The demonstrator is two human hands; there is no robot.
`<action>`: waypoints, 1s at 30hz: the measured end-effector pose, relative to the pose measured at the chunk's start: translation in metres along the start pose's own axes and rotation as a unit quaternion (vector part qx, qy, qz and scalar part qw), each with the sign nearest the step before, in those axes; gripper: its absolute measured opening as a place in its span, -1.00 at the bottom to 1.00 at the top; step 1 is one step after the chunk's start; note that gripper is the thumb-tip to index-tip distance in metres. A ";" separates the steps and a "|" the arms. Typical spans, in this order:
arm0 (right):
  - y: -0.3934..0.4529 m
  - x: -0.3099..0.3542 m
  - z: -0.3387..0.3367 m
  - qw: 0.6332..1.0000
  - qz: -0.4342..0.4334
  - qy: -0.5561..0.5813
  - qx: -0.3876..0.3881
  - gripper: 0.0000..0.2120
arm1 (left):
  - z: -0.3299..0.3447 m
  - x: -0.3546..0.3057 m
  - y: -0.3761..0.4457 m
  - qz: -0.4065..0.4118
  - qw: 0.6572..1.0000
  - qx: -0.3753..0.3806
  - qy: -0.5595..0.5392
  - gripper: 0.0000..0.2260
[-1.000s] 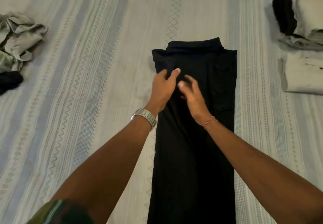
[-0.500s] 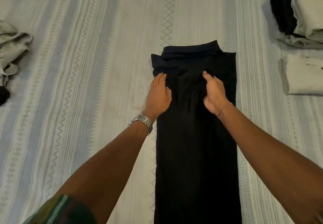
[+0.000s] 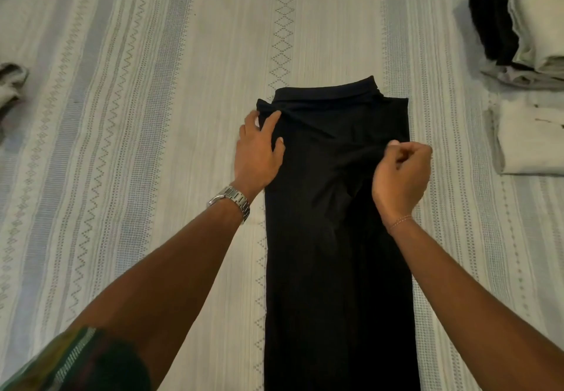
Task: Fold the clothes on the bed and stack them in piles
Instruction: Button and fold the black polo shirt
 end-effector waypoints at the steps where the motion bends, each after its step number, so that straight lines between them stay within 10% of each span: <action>1: -0.005 0.005 0.004 0.998 -0.030 -0.043 0.022 -0.73 | -0.002 0.000 0.005 -0.010 0.999 -0.013 -0.029 -0.53; 7: -0.014 0.004 0.031 0.929 -0.083 -0.283 0.222 -0.40 | -0.011 0.008 0.035 -0.078 0.988 -0.020 -0.134 -0.56; 14: -0.006 0.014 0.027 0.934 -0.118 -0.073 0.329 -0.70 | -0.022 0.023 0.073 -0.080 0.982 0.052 -0.160 -0.82; 19: -0.027 -0.001 0.030 0.838 -0.283 -0.253 0.391 -0.16 | -0.019 0.016 0.085 -0.021 0.978 0.167 -0.126 -0.81; 23: -0.021 -0.010 0.020 0.847 -0.260 -0.145 0.440 -0.42 | -0.018 0.011 0.094 0.003 0.969 0.236 -0.074 -0.81; 30: -0.015 -0.032 -0.013 0.842 -0.122 -0.102 0.515 -0.62 | -0.025 0.011 0.098 -0.049 0.981 0.128 -0.141 -0.77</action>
Point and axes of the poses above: each hand's wrist, its own y-axis towards the middle knuckle, its own z-axis out of the palm, x = y × z, the point moved 6 cm from there along y, towards the middle knuckle, and after that the axes turned 4 degrees about -x, right-handed, at the moved point
